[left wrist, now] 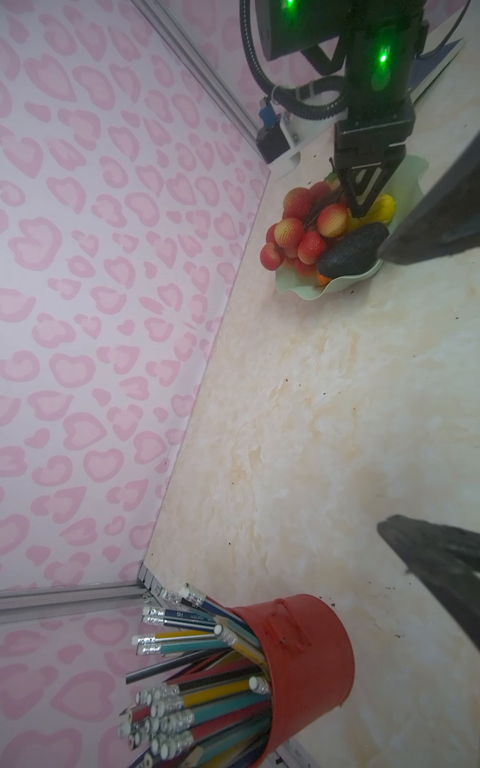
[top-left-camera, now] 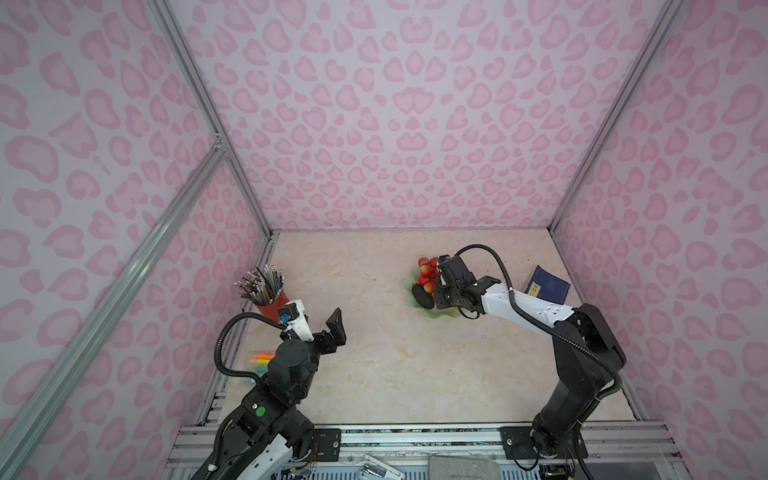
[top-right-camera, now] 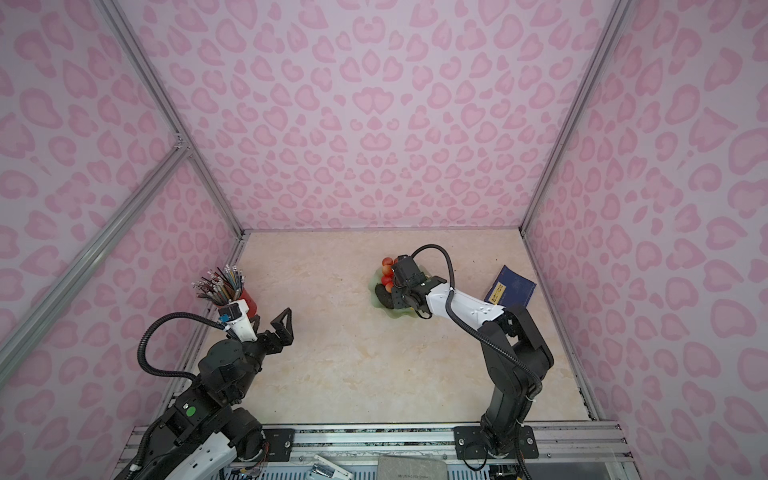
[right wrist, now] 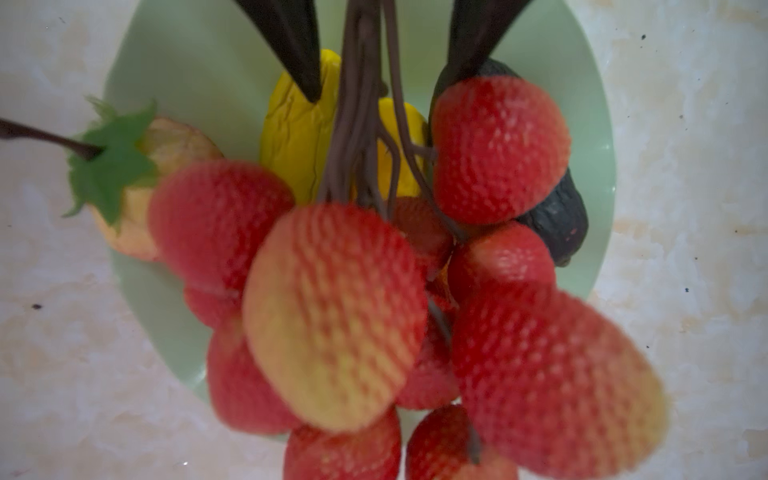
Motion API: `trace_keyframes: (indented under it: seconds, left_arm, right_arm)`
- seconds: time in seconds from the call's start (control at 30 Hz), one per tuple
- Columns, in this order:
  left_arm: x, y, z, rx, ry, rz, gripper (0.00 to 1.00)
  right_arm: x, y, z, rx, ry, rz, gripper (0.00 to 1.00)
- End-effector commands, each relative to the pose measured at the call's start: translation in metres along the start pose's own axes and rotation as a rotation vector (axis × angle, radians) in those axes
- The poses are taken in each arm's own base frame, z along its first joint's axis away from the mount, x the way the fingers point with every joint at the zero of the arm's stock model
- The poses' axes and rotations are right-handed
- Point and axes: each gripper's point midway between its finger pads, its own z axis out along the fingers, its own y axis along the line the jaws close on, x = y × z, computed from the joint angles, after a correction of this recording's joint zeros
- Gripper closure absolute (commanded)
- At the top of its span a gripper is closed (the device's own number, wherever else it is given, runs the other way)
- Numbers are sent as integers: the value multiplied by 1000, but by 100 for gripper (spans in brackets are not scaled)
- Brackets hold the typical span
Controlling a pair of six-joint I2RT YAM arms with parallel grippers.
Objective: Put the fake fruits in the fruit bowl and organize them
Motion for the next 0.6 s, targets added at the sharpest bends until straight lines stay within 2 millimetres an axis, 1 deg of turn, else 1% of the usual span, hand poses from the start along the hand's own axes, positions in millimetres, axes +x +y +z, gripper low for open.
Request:
trace_keyframes:
  seconds: [0.0,0.07,0.13,0.2,0.23,0.3,0.37,0.43,0.47,0.57]
  left_arm:
    - [-20,-1,3,-30,-66,36,4]
    - [-21,3,9,-78,-74,97,4]
    - [-22,11,17,-156,-89,181,4]
    - [-22,22,25,-248,-113,267,4]
    - [-21,27,30,-284,-128,300,4]
    - [-19,37,40,-328,-156,320,4]
    - [-14,53,49,-357,-167,278,4]
    - [-8,69,57,-364,-171,235,4]
    - [-3,78,60,-377,-172,231,4]
    - [4,102,66,-460,-165,266,4]
  right_arm:
    - [-11,-1,-15,-7,-56,19,2]
    - [-17,-4,-34,-14,-91,20,2]
    - [-20,-6,-54,-27,-132,28,1]
    - [-23,-13,-77,-24,-180,36,1]
    - [-24,-19,-89,-11,-211,42,1]
    - [-27,-36,-111,30,-279,51,1]
    - [-29,-62,-132,101,-378,75,1]
    - [-26,-88,-146,157,-478,98,1]
    - [-23,-100,-151,181,-526,101,1]
    - [-5,-134,-154,285,-669,97,1]
